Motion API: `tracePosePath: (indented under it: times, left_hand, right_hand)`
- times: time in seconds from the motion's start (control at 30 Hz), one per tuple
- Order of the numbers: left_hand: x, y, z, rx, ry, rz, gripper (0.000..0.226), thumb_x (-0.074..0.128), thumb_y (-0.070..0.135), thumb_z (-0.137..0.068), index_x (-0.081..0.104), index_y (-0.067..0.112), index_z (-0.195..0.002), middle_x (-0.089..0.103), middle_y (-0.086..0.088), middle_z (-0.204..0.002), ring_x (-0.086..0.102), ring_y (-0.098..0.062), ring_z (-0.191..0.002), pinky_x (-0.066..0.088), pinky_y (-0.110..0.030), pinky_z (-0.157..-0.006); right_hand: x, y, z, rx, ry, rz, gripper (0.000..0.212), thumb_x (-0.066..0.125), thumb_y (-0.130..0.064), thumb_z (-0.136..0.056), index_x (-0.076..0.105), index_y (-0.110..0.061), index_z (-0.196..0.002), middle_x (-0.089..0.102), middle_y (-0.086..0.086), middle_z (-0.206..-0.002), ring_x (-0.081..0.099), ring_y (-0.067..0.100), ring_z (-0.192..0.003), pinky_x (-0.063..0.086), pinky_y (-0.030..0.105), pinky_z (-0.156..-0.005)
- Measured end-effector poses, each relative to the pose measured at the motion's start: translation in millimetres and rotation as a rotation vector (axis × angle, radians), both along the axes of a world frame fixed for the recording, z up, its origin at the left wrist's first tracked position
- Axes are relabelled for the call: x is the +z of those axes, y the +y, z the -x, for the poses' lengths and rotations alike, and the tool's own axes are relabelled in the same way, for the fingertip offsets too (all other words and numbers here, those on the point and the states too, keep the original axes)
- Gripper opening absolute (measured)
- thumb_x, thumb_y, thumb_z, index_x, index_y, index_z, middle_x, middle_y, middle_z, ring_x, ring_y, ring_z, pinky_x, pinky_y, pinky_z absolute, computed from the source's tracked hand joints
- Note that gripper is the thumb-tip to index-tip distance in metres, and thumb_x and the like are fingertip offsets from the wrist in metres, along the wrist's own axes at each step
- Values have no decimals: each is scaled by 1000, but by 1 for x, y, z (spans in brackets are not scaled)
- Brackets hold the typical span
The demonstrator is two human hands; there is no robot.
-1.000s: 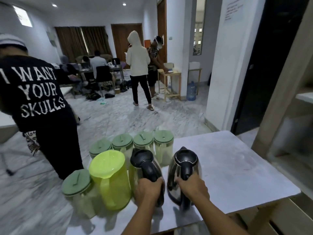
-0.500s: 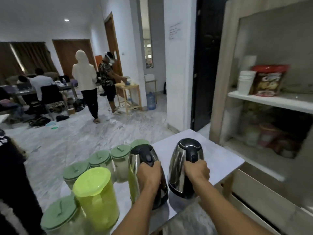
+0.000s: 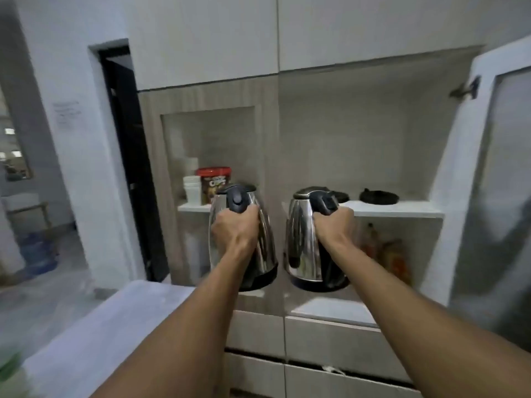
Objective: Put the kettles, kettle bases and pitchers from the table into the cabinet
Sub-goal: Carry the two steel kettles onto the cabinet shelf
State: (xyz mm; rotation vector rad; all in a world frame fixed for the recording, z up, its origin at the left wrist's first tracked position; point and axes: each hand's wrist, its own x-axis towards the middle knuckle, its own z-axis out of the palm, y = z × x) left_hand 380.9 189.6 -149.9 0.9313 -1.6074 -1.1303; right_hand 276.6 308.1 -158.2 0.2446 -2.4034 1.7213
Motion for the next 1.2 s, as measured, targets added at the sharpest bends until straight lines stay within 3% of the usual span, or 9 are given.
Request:
tracePosePath:
  times: [0.1,0.23,0.43,0.6,0.8,0.93,1.0,1.1,1.2]
  left_hand:
    - [23,50,77,-84,21,20,39,58,42,-70,71,8,-85,70,-12,-85,64,-31,-78,53,-31,-72]
    - [50,99,176,-163,74,-17,44,58,40,-67,72,8,-92,73,-14,-94,68,-33,-87,58,-36,-77]
    - [75,127,290,-187,84,9,28,59,35,-72,66,8,-79,70,-9,-85,63,-28,-73,55,-31,-68]
    - [84,107,368,-151,60,78,23,59,38,-74,59,15,-76,66,-9,-84,63,-29,-77,51,-30,-68]
    - [77,55,464,-149,45,120,24,61,35,-80,57,11,-76,58,-6,-77,55,-26,-70,41,-29,-58]
    - [71,16,536,-166,45,90,35,64,41,-80,67,8,-91,68,-11,-93,67,-33,-90,49,-32,-66]
    - [65,2,564,-166,16,74,44,66,43,-80,68,5,-101,70,-15,-103,67,-35,-97,51,-35,-72]
    - [55,-16,593,-185,-1,60,39,66,42,-79,67,5,-90,71,-16,-98,67,-34,-91,55,-35,-76]
    - [45,-27,605,-226,-4,63,31,64,38,-80,65,7,-82,70,-14,-88,63,-31,-76,50,-31,-64]
  right_hand:
    - [16,63,60,-142,70,5,31,67,-31,-77,71,-10,-99,74,14,-96,68,38,-95,57,45,-86]
    - [31,133,135,-269,147,4,31,65,-29,-84,68,-9,-107,71,13,-101,66,38,-98,55,45,-87]
    - [50,175,238,-311,244,56,31,64,-29,-86,68,-9,-108,67,8,-89,61,27,-81,49,34,-70]
    - [66,158,317,-291,255,105,26,65,-28,-85,68,-11,-104,63,4,-84,63,27,-83,52,36,-72]
    - [61,105,418,-294,248,117,20,66,-29,-82,71,-13,-93,65,5,-81,66,31,-83,55,37,-73]
    - [57,69,481,-267,196,137,16,65,-28,-83,68,-15,-92,64,3,-81,59,27,-76,46,31,-70]
    - [55,51,507,-246,192,136,18,66,-29,-80,69,-14,-90,71,6,-84,67,30,-80,53,34,-72]
    - [51,34,538,-275,164,108,23,69,-29,-78,73,-14,-94,74,11,-91,70,35,-87,58,39,-78]
    - [48,27,555,-270,133,115,26,68,-28,-81,72,-10,-98,73,15,-93,69,37,-88,56,38,-75]
